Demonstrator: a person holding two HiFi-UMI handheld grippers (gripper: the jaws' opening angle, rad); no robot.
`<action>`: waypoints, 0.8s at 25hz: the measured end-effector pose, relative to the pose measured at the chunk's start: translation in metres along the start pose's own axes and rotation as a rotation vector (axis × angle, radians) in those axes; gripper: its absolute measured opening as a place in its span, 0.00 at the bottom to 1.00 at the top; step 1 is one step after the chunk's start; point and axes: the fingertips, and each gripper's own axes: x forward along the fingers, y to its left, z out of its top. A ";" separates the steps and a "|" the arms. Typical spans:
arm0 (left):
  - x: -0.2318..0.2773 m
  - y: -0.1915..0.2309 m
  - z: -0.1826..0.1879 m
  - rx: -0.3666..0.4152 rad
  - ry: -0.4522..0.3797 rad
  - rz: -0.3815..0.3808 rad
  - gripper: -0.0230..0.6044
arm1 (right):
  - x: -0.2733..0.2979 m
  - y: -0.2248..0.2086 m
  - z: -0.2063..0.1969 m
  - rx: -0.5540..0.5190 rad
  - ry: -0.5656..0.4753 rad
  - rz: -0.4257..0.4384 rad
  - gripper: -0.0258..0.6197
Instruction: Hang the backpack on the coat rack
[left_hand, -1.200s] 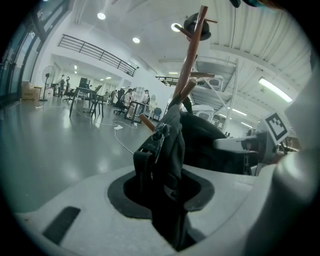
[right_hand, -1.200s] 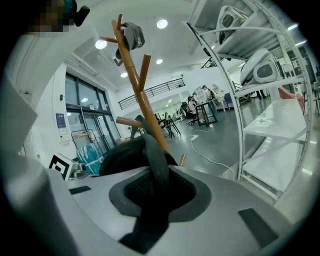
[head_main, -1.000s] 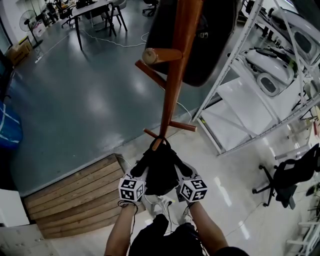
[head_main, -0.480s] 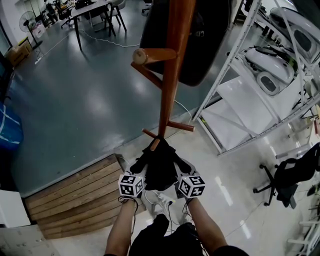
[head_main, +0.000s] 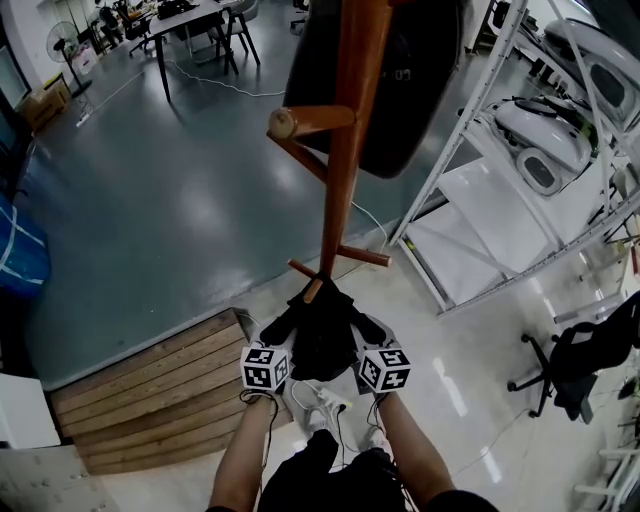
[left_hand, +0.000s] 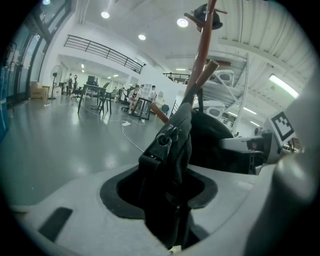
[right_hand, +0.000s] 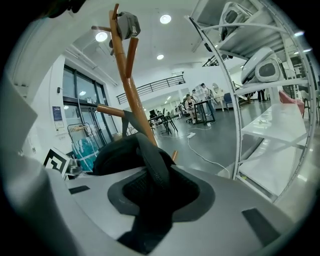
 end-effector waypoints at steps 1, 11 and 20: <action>-0.001 0.001 0.000 0.000 0.005 0.015 0.32 | 0.000 0.000 0.000 -0.004 0.005 0.004 0.18; -0.012 0.003 -0.001 -0.014 0.021 0.133 0.44 | -0.011 0.003 0.001 -0.045 0.050 0.039 0.36; -0.047 -0.007 0.001 -0.041 -0.020 0.168 0.44 | -0.035 0.007 0.011 -0.084 0.062 0.061 0.37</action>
